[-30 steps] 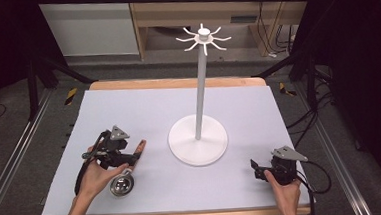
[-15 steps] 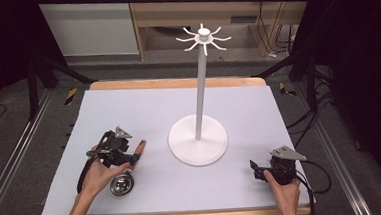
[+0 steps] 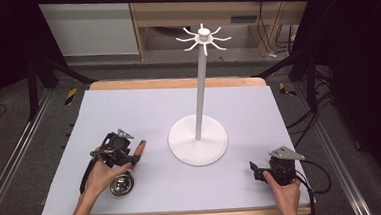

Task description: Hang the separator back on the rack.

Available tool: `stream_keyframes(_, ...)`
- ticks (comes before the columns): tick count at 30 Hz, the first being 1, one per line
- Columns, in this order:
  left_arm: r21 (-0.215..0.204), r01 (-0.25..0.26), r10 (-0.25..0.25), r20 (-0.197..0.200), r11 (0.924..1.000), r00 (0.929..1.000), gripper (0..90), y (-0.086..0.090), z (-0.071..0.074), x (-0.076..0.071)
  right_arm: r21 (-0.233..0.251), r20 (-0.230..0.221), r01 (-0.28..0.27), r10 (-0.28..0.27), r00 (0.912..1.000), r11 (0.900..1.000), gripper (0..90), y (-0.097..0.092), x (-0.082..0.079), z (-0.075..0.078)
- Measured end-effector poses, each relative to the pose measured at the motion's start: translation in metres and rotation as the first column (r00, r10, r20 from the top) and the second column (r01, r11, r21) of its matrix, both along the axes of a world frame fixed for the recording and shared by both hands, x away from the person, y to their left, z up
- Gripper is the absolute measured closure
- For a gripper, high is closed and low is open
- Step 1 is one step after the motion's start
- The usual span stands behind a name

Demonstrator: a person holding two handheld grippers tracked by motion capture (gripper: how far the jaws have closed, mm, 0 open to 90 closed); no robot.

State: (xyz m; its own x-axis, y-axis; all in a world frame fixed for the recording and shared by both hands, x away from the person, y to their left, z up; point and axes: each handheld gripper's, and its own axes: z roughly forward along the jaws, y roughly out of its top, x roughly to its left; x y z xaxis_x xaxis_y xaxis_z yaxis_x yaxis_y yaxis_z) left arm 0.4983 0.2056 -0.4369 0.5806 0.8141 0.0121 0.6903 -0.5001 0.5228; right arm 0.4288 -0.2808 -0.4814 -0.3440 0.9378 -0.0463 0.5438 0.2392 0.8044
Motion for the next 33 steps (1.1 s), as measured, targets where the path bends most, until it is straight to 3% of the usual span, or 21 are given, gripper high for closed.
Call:
stream_keyframes(2, 0.021, -0.001, 0.001, -0.010, 0.9998, 0.9999, 50.7, -0.001, -0.002, 0.002, 0.001, -0.014, -0.006, 0.006, 0.9999, 1.0000, 6.5, 0.001, 0.001, -0.001)
stream_keyframes(5, 0.020, -0.011, 0.011, -0.020, 0.9997, 0.9997, 52.2, -0.002, -0.005, 0.004, -0.001, -0.024, -0.009, 0.009, 0.9997, 1.0000, 6.5, 0.001, 0.001, -0.001)
stream_keyframes(13, 0.053, -0.008, 0.010, -0.046, 0.9986, 0.9989, 57.5, -0.006, -0.014, 0.005, 0.005, -0.023, -0.013, 0.013, 0.9996, 0.9999, 6.5, 0.001, 0.001, -0.001)
stream_keyframes(23, 0.057, -0.019, 0.023, -0.073, 0.9982, 0.9970, 60.6, -0.007, -0.016, 0.007, 0.001, -0.026, -0.015, 0.015, 0.9995, 0.9999, 6.6, 0.002, 0.002, -0.002)
stream_keyframes(33, 0.050, 0.011, -0.006, -0.097, 0.9987, 0.9953, 67.0, -0.003, -0.014, 0.001, -0.001, -0.032, -0.019, 0.019, 0.9993, 0.9998, 6.6, 0.002, 0.002, -0.002)
